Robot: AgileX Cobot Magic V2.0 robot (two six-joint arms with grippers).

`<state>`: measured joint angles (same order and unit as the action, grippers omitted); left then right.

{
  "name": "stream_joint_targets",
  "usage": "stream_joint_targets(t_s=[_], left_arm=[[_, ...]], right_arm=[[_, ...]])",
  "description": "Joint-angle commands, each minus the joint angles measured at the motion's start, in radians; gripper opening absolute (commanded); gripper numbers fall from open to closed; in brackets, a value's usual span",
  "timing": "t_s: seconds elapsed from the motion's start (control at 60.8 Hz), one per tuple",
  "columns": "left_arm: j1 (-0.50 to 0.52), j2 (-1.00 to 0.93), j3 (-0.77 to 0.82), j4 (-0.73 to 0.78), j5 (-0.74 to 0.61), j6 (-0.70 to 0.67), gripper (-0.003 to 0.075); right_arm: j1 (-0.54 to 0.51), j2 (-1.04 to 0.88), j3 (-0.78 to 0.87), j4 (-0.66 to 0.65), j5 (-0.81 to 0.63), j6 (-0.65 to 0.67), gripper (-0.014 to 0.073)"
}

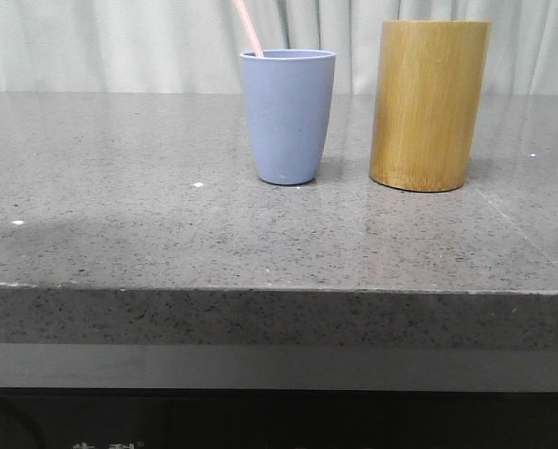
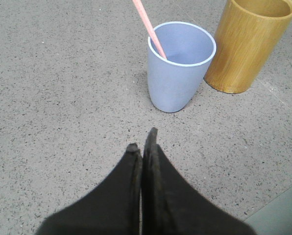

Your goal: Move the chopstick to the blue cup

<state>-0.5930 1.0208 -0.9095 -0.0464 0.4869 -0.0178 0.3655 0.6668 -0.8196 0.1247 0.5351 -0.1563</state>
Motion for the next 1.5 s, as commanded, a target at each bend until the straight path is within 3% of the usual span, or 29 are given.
stream_joint_targets(t_s=[0.0, 0.115, 0.28, 0.444, 0.592, 0.97, 1.02, 1.48], left_arm=[[0.001, -0.011, -0.024, -0.003, -0.079, -0.009, -0.0019], [0.044, -0.072, 0.046, 0.032, -0.145, -0.005, -0.0019], [0.234, -0.256, 0.255, -0.026, -0.31, -0.005, -0.0019], [0.432, -0.534, 0.484, -0.045, -0.355, -0.005, -0.0019], [0.521, -0.753, 0.648, -0.045, -0.359, -0.005, -0.0019], [0.55, -1.057, 0.902, -0.045, -0.455, -0.005, -0.0019], [0.555, -1.052, 0.922, -0.045, -0.507, -0.005, -0.0019], [0.557, -1.048, 0.92, -0.021, -0.502, -0.017, -0.0019]], right_arm=[[-0.003, -0.004, -0.024, 0.005, -0.081, -0.002, -0.0069], [-0.003, -0.004, -0.024, 0.005, -0.081, -0.002, -0.0069], [-0.003, -0.004, -0.024, 0.005, -0.081, -0.002, -0.0069], [-0.003, -0.004, -0.024, 0.005, -0.08, -0.002, -0.0069], [-0.003, -0.004, -0.024, 0.005, -0.08, -0.002, -0.0069], [-0.003, -0.004, -0.024, 0.005, -0.08, -0.002, -0.0069], [-0.003, -0.003, -0.024, 0.005, -0.079, -0.002, -0.0069], [-0.003, -0.002, -0.024, 0.005, -0.076, -0.002, -0.0069]])
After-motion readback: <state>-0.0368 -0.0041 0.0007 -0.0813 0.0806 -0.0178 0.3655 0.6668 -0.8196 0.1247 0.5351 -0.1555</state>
